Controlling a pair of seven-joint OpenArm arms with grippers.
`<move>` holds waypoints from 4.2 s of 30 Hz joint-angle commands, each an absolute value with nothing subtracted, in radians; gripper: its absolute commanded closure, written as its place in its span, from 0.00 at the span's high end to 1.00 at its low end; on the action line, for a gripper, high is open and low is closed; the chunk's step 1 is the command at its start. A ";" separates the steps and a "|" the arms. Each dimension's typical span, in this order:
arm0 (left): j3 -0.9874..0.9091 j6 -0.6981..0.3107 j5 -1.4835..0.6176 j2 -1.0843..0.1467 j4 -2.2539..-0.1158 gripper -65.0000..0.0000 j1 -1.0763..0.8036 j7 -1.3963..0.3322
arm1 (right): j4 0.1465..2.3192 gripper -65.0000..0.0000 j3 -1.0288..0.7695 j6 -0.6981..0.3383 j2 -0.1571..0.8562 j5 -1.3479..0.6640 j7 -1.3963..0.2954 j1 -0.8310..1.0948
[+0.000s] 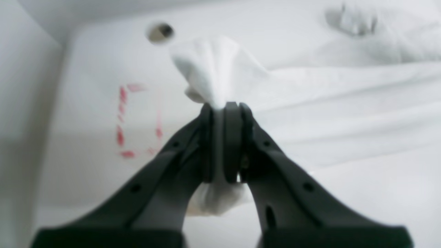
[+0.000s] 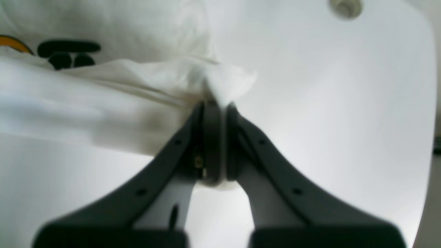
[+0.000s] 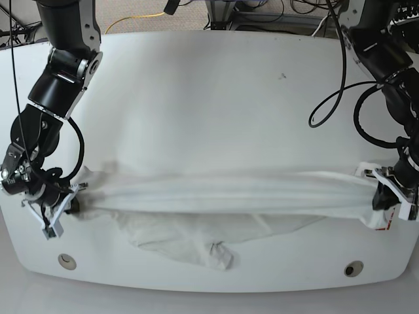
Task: Fold the T-shirt properly
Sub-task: 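Lift the shirt with both grippers and lay it back down flatter, then pinch the shirt's collar-side edge with both grippers and tug it taut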
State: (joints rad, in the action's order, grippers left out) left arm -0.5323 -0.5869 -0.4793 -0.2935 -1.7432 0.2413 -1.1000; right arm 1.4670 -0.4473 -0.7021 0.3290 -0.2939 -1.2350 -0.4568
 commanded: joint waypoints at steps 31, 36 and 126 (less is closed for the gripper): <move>-0.657 -0.698 -0.472 -0.306 -1.753 0.33 -0.288 -1.066 | 1.653 0.02 -0.522 -0.698 0.297 -0.289 -1.244 -0.048; -0.657 -0.698 -0.475 -0.334 -1.753 0.57 -0.335 -1.067 | 1.653 0.36 -0.608 -0.698 0.297 -0.289 -1.245 -0.007; -0.653 -0.698 -0.323 -0.263 -1.919 0.57 -0.260 -1.063 | 1.779 0.73 -0.510 -0.698 0.185 -0.369 -1.181 -0.036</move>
State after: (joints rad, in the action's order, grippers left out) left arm -0.6460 -0.6971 -0.3199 -0.2527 -1.9064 -0.2611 -1.0740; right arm 1.7599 -0.5182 -0.6983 0.1711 -0.3588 -1.1893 -0.0273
